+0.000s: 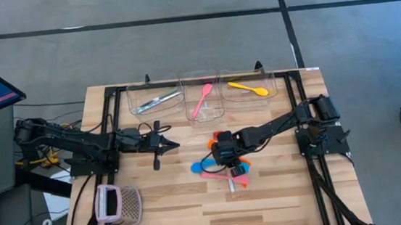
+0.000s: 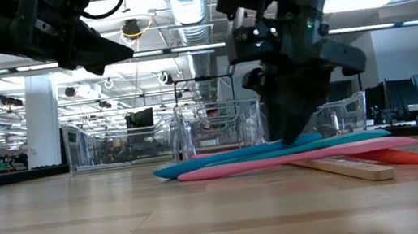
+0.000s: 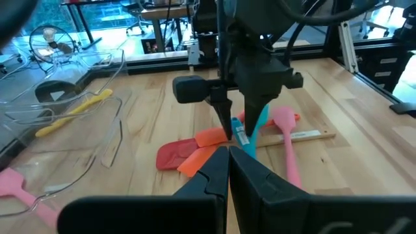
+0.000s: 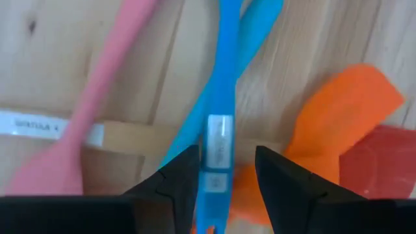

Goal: Pick & Place Kitchen Items
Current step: Put the blue serving spoon into the right transparent bin

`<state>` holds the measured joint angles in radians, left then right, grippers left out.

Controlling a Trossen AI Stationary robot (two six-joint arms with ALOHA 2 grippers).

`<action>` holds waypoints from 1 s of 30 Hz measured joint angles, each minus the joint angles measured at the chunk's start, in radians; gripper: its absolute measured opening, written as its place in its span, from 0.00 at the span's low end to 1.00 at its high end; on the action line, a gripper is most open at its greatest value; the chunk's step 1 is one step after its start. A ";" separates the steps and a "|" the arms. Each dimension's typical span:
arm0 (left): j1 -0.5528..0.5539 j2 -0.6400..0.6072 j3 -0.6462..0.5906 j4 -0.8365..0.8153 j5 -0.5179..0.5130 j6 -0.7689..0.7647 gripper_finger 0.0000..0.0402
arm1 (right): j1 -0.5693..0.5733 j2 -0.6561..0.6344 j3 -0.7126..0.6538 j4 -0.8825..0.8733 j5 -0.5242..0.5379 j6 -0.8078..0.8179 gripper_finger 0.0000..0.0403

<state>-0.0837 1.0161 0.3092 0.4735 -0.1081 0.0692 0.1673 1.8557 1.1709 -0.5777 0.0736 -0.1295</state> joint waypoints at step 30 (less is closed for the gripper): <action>0.000 0.000 -0.002 0.000 -0.005 0.000 0.01 | 0.002 0.049 0.002 0.036 -0.057 0.000 0.19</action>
<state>-0.0840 1.0161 0.3073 0.4736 -0.1132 0.0692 0.1688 1.9050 1.1725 -0.5420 0.0171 -0.1295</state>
